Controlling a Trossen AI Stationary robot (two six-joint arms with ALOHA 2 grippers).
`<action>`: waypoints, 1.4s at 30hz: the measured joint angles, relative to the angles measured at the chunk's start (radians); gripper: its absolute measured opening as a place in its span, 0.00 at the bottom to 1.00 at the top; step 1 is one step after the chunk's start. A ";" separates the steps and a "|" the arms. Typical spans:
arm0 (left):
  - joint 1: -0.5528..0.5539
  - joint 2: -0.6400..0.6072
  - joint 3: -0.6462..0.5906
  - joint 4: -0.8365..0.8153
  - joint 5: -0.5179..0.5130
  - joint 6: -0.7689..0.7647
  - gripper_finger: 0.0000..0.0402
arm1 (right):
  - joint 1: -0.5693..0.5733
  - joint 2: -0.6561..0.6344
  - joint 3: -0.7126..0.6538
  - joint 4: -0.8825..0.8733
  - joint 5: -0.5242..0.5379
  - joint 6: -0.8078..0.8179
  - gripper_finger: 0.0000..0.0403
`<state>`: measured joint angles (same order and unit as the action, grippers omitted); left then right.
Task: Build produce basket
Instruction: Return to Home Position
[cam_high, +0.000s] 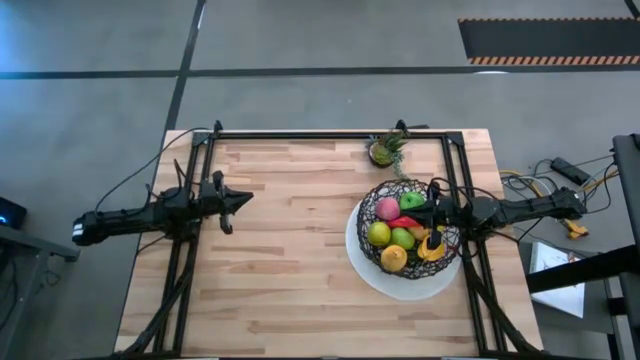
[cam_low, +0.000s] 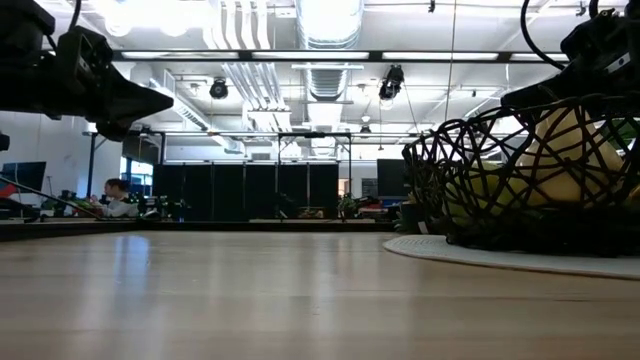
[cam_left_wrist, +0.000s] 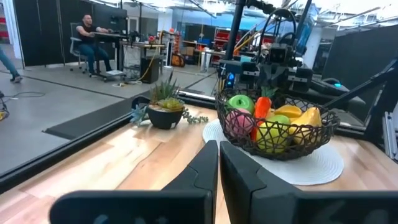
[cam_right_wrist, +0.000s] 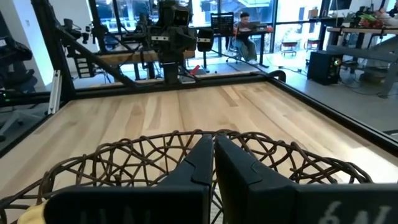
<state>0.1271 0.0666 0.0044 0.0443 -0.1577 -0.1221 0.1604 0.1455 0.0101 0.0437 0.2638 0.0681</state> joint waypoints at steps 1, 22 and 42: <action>0.000 0.002 0.000 0.000 0.000 0.000 0.00 | 0.000 0.001 0.000 0.000 0.000 0.000 0.02; 0.000 0.008 0.000 0.007 0.003 -0.001 0.00 | 0.000 0.001 0.000 0.000 -0.001 0.000 0.02; 0.000 0.011 0.000 0.007 0.006 -0.001 0.00 | -0.130 -0.145 0.000 -0.011 -0.218 -0.025 0.02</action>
<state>0.1273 0.0772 0.0044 0.0517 -0.1513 -0.1234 0.0299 0.0006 0.0097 0.0324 0.0454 0.0430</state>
